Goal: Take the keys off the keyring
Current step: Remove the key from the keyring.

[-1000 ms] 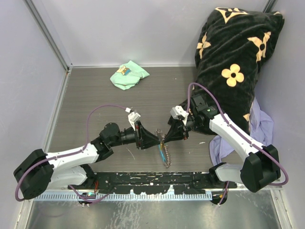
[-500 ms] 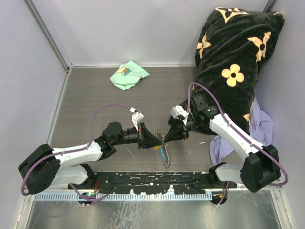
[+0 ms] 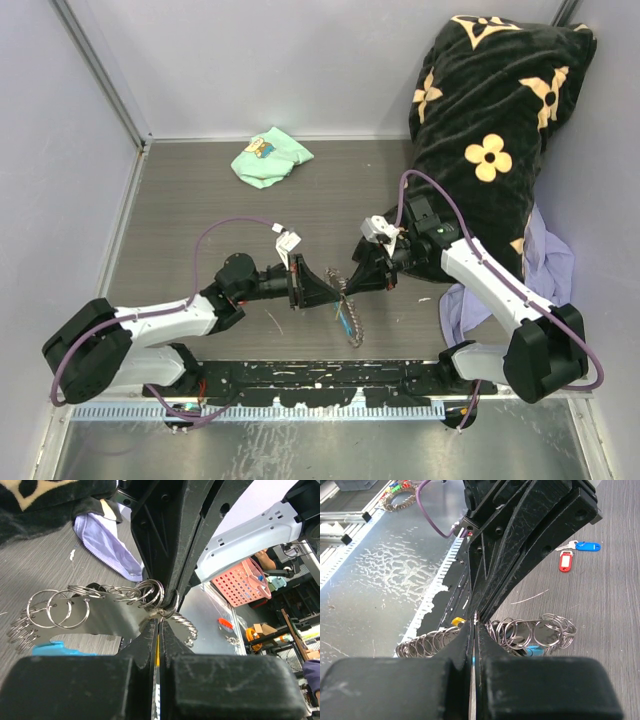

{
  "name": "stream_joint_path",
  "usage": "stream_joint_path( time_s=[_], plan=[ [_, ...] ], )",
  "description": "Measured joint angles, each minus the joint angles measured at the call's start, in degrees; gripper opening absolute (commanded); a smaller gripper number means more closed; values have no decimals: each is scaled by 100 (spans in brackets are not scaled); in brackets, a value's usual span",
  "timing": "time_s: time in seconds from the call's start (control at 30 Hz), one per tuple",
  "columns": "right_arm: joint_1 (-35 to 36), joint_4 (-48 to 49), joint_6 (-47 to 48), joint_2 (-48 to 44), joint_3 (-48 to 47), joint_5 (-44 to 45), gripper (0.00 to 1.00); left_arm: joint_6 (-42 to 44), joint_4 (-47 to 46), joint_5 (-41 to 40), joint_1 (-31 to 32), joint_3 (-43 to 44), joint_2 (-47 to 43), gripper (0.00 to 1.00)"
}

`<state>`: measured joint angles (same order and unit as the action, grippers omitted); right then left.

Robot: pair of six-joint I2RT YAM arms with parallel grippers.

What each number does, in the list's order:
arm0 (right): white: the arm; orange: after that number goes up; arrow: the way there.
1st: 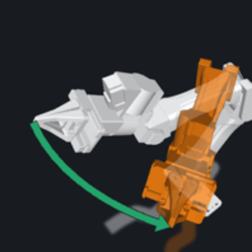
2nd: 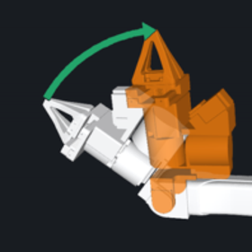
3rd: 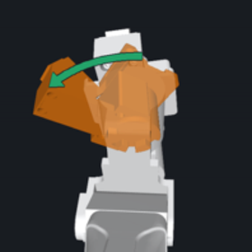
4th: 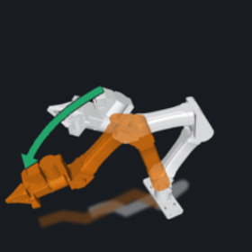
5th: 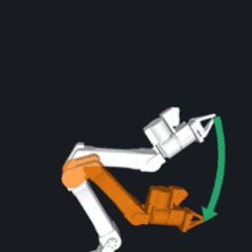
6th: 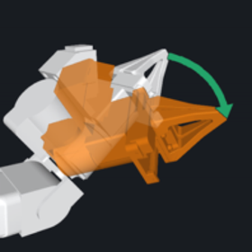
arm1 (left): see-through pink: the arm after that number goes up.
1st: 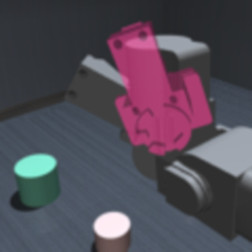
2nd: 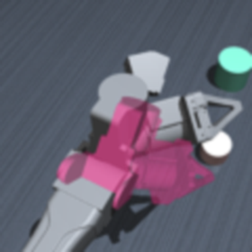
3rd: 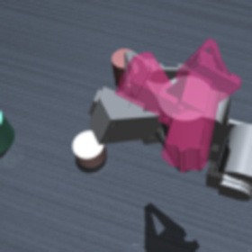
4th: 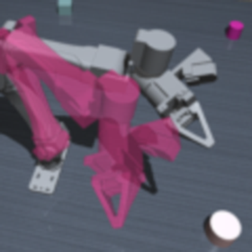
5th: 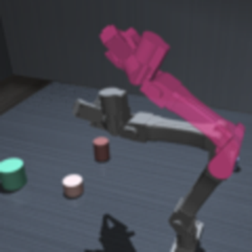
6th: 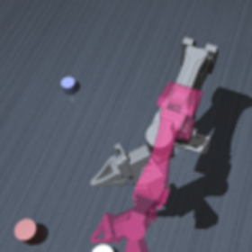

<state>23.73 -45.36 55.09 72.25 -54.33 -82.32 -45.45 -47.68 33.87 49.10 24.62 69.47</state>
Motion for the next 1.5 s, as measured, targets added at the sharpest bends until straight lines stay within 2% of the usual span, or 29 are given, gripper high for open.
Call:
stream_joint_path(
  time_s=[0.33,0.53,0.73,0.83,1.0,1.23,1.33,1.5],
  plan=[
    [-87,573,-774,0,291,-13,1,-455,-962,223,-7,2,914,0],
    [-105,721,-999,0,291,-92,1,-601,-1309,260,-24,0,1084,1],
    [-94,837,-1088,-2,291,-177,1,-483,-1108,81,-24,-52,861,31],
    [-55,874,-1113,-26,291,-197,1,-323,-778,-138,-28,-232,417,40],
    [-31,903,-1137,-48,291,-190,1,179,20,-385,-44,-437,-811,50],
    [-26,907,-1115,-55,291,-142,1,1377,1082,-579,-44,-442,-2251,44],
    [-26,907,-1086,-55,291,-129,1,1797,1274,-584,-44,-413,-2271,37],
    [-22,907,-1027,-55,291,-107,1,2240,1410,-544,4,-138,-1644,34]
  ],
)
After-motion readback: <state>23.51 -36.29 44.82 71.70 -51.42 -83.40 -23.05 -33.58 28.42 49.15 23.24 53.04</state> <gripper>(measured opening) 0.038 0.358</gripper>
